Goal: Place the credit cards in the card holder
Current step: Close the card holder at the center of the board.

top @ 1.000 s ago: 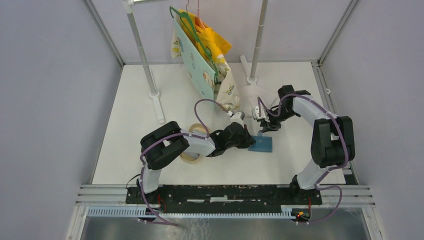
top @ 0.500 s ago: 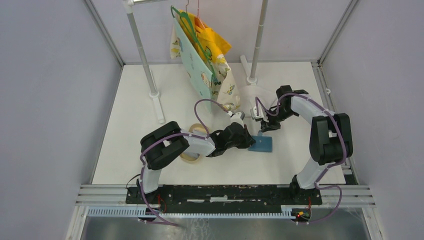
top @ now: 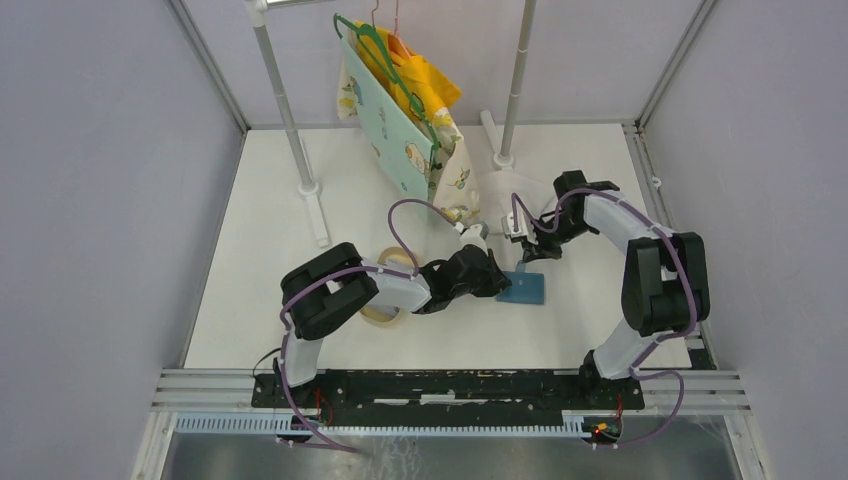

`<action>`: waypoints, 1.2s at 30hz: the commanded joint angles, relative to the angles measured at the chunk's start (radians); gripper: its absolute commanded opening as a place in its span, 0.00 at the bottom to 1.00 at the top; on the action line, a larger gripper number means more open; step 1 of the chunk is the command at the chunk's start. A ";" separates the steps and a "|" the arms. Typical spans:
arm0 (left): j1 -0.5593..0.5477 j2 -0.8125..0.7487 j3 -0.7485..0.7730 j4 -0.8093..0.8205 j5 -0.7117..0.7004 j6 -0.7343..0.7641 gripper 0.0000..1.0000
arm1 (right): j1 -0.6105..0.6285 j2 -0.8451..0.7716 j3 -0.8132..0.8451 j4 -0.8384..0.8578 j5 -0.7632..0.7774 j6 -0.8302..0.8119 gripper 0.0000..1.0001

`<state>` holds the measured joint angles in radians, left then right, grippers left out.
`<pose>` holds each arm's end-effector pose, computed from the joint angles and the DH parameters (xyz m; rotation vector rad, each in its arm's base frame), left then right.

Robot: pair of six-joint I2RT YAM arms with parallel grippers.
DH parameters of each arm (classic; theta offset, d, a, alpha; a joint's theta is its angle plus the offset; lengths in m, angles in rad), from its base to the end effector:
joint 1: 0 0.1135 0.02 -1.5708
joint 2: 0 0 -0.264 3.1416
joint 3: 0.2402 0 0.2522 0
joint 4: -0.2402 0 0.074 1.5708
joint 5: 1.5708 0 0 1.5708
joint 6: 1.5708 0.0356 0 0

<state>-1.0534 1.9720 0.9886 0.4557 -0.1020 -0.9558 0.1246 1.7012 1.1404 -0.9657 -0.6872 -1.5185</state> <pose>0.2026 -0.3487 0.1308 0.0447 2.2943 -1.0496 0.2931 0.0595 0.1944 -1.9080 1.7468 0.6729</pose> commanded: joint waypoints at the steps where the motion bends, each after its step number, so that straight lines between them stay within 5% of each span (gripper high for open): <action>1: -0.004 0.016 -0.014 -0.165 -0.054 -0.030 0.02 | 0.006 -0.104 -0.063 0.036 -0.017 0.042 0.00; 15: -0.010 0.017 -0.006 -0.181 -0.070 -0.040 0.02 | 0.059 -0.263 -0.303 0.193 -0.009 0.168 0.00; 36: -0.014 0.018 -0.004 -0.181 -0.068 -0.036 0.02 | 0.083 -0.265 -0.337 0.199 0.013 0.202 0.00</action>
<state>-1.0626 1.9697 1.0012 0.4210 -0.1299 -0.9951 0.1905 1.4605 0.8158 -0.7307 -0.6693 -1.3140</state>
